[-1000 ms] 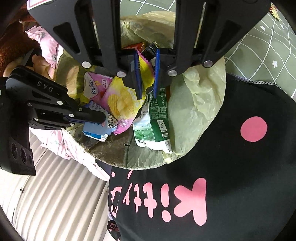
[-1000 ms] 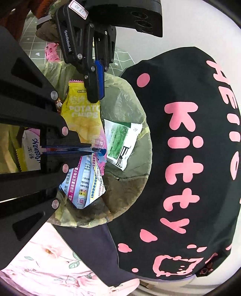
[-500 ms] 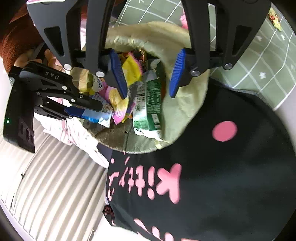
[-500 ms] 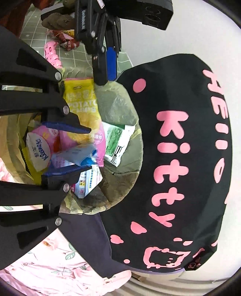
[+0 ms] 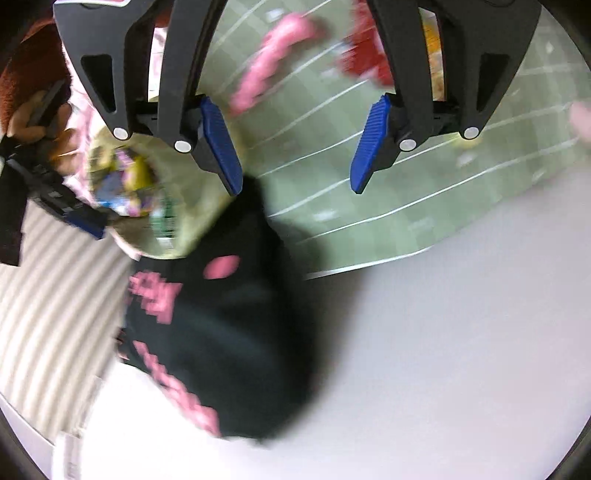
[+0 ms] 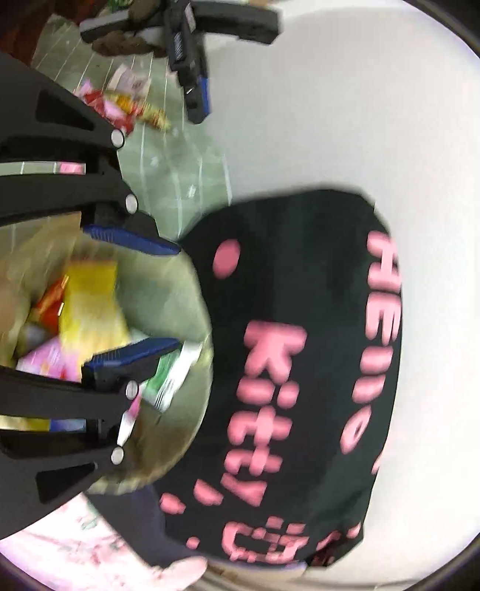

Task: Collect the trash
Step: 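Move both tools back toward the remaining wrappers on the table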

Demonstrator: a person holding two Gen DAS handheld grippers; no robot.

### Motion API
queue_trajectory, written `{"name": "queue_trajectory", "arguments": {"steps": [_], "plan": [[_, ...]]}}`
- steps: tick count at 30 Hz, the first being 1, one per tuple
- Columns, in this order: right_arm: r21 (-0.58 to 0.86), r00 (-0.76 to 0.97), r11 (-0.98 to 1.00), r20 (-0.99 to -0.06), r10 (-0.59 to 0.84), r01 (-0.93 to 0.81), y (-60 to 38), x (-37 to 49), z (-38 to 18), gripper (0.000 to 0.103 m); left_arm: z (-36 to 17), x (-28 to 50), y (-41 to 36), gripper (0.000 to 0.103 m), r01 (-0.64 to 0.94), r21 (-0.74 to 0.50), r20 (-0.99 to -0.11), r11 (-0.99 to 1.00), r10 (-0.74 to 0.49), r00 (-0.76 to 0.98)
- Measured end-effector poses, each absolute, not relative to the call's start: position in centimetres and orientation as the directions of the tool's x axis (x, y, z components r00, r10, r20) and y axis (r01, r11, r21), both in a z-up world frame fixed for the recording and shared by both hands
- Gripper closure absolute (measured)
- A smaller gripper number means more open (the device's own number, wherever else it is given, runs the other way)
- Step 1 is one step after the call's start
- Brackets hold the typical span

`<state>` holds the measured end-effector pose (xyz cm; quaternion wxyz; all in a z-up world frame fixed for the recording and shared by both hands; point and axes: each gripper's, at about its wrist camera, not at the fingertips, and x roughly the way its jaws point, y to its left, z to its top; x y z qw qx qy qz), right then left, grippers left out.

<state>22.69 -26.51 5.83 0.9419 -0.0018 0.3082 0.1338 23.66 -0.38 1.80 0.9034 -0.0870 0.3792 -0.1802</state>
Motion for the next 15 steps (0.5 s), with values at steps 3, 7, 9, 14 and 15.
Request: {"name": "queue_trajectory", "arguments": {"steps": [3,7,9,14,15], "plan": [[0.098,0.737,0.937,-0.592,0.326,-0.336,-23.3,23.3,5.1,0.055,0.2,22.1,4.7,0.045,0.135,-0.306,-0.674,0.942,-0.315,0.668],[0.101,0.657,0.882,-0.63,0.414,-0.46,-18.6,23.8,3.4,0.055,-1.8,19.3,10.8,0.045,-0.027,-0.323,-0.703,0.946,-0.22,0.676],[0.115,0.609,0.852,-0.651,0.453,-0.511,-16.4,24.1,2.3,0.055,-2.6,18.1,12.6,0.045,-0.069,-0.314,-0.716,0.947,-0.188,0.672],[0.154,0.495,0.801,-0.714,0.495,-0.579,-12.0,24.8,-0.9,0.055,-5.3,14.9,16.1,0.043,-0.165,-0.303,-0.761,0.939,-0.134,0.635],[0.174,0.453,0.78,-0.73,0.512,-0.601,-10.8,24.9,-2.0,0.055,-5.8,14.5,16.4,0.042,-0.175,-0.303,-0.768,0.937,-0.131,0.627]]}}
